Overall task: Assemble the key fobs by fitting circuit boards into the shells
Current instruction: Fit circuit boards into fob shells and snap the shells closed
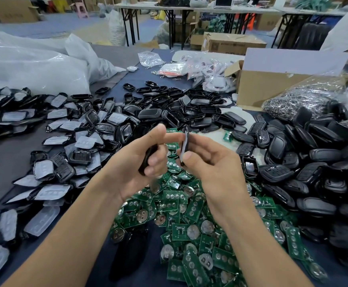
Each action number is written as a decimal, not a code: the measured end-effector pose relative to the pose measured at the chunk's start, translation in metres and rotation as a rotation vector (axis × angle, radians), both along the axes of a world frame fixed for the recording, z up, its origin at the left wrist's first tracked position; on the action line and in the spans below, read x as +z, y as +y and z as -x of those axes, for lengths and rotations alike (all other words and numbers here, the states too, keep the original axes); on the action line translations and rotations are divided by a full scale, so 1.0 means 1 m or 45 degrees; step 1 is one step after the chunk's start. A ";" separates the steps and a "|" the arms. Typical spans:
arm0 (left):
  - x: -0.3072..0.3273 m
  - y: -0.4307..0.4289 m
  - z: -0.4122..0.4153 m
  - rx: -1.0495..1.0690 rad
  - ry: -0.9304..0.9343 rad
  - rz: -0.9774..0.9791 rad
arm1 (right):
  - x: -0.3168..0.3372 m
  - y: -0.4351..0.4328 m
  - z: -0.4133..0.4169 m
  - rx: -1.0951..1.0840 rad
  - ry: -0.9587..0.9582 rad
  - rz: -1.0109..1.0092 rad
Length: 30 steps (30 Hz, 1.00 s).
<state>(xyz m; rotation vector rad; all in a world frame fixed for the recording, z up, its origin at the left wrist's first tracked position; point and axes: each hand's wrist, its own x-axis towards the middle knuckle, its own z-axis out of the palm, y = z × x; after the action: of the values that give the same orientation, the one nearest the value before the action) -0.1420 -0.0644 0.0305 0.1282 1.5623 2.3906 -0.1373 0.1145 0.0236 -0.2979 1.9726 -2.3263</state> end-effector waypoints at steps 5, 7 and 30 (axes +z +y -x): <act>0.000 0.002 0.003 0.129 -0.120 -0.214 | 0.004 0.002 0.003 0.234 -0.594 0.719; 0.000 0.005 0.003 0.315 -0.128 -0.190 | 0.003 0.004 0.003 0.256 -0.676 0.811; -0.003 0.016 0.002 0.770 -0.058 0.481 | -0.006 0.002 0.007 0.063 -0.399 0.233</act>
<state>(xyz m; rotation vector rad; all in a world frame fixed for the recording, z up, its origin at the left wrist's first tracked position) -0.1438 -0.0488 0.0273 -0.5442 2.2385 2.4007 -0.1439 0.1160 0.0172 0.0098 1.5965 -2.3548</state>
